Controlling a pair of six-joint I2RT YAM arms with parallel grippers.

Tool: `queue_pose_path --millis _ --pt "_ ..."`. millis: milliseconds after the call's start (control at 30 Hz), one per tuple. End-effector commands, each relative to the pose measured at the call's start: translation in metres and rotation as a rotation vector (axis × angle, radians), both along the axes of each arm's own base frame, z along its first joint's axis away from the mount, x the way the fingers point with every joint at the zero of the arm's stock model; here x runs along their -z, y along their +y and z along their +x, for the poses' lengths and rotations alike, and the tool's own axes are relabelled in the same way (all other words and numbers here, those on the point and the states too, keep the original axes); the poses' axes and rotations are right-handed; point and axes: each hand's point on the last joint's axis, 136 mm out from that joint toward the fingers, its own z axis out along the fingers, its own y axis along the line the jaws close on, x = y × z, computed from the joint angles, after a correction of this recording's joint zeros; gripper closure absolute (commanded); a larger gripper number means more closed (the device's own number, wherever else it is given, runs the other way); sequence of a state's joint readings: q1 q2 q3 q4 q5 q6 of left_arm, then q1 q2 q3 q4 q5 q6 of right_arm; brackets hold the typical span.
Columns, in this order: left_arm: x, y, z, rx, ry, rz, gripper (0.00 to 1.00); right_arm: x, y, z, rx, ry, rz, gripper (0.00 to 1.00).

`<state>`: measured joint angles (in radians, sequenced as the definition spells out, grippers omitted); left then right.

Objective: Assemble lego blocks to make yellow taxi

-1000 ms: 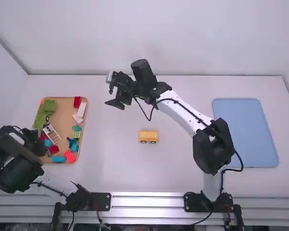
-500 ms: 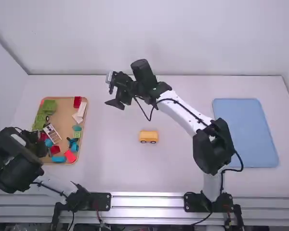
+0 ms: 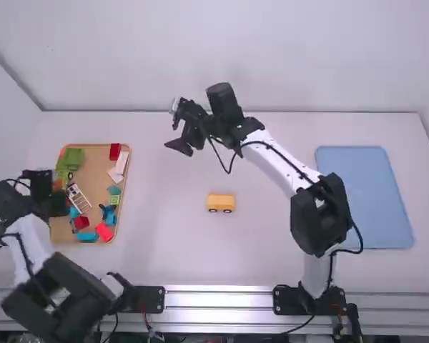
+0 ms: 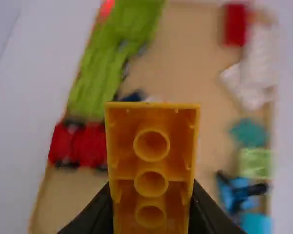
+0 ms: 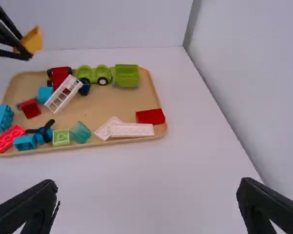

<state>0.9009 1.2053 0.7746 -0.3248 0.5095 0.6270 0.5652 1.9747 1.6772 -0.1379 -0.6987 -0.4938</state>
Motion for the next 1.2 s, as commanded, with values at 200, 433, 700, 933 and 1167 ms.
queue_pose_path --millis 200,433,700,933,1167 --pt "-0.045 -0.181 0.047 0.728 -0.405 -0.073 0.75 -0.026 -0.014 -0.013 -0.174 0.016 0.120 0.02" --pt "-0.072 -0.257 0.081 0.929 -0.556 -0.098 0.74 -0.019 -0.034 -0.026 -0.279 0.028 0.128 0.02" --pt "-0.077 -0.280 0.098 1.065 -0.673 -0.289 0.74 -0.042 -0.074 -0.033 -0.332 0.030 0.198 0.02" --pt "-0.083 -0.309 0.104 1.232 -0.732 -0.410 0.75 -0.035 -0.076 -0.060 -0.372 -0.040 0.100 0.02" --pt "-0.088 -0.349 0.110 1.414 -0.705 -0.461 0.80 -0.048 -0.065 -0.062 -0.386 0.004 0.167 0.02"
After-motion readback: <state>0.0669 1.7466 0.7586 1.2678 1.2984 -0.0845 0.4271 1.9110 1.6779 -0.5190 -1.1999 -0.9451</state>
